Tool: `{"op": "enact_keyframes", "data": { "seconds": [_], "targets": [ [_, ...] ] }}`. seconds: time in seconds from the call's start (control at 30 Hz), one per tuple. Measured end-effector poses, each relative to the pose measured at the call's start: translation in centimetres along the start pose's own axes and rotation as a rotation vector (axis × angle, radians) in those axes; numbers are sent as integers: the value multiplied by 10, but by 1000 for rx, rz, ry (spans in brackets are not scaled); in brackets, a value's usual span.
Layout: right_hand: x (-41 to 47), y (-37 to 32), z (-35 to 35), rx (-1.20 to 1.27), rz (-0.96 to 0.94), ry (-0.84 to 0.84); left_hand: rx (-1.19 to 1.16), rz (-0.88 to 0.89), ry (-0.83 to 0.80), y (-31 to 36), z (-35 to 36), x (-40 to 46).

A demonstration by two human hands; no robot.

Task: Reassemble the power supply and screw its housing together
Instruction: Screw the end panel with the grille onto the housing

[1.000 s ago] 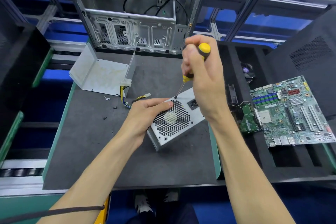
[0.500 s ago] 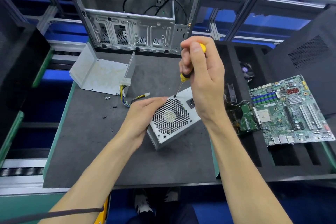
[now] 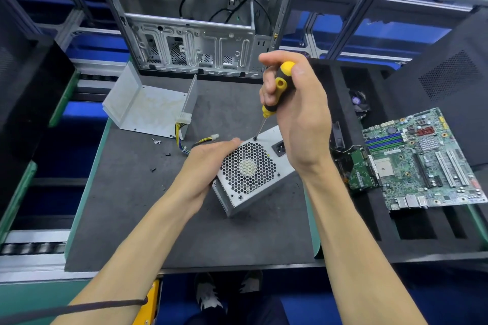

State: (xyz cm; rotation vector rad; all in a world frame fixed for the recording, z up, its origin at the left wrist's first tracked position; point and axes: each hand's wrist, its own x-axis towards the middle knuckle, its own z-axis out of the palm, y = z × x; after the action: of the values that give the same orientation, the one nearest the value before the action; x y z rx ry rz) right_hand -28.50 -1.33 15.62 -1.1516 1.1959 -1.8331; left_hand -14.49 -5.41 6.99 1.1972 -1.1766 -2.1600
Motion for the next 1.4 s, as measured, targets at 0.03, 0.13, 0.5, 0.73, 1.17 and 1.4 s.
{"op": "enact_keyframes", "data": {
  "seconds": [0.03,0.13,0.5,0.73,1.17,1.4],
  "targets": [
    [-1,-1,0,-30,-2,-5,-3,11,-2,-1,0,0],
    [-2,-4,2,-176,-65,-38,-17,13,-10,-2,0,0],
    [-1,-2,11,-272,-177,160,-27,30,-9,-3,-1,-1],
    [3,-6,12,-163,-331,326,-67,67,34,-5,2,-4],
    [14,23,49,239,216,437,37,88,197,-4,-55,-9],
    [19,41,81,245,331,351,706,122,621,-30,-117,-8]
  ]
}}
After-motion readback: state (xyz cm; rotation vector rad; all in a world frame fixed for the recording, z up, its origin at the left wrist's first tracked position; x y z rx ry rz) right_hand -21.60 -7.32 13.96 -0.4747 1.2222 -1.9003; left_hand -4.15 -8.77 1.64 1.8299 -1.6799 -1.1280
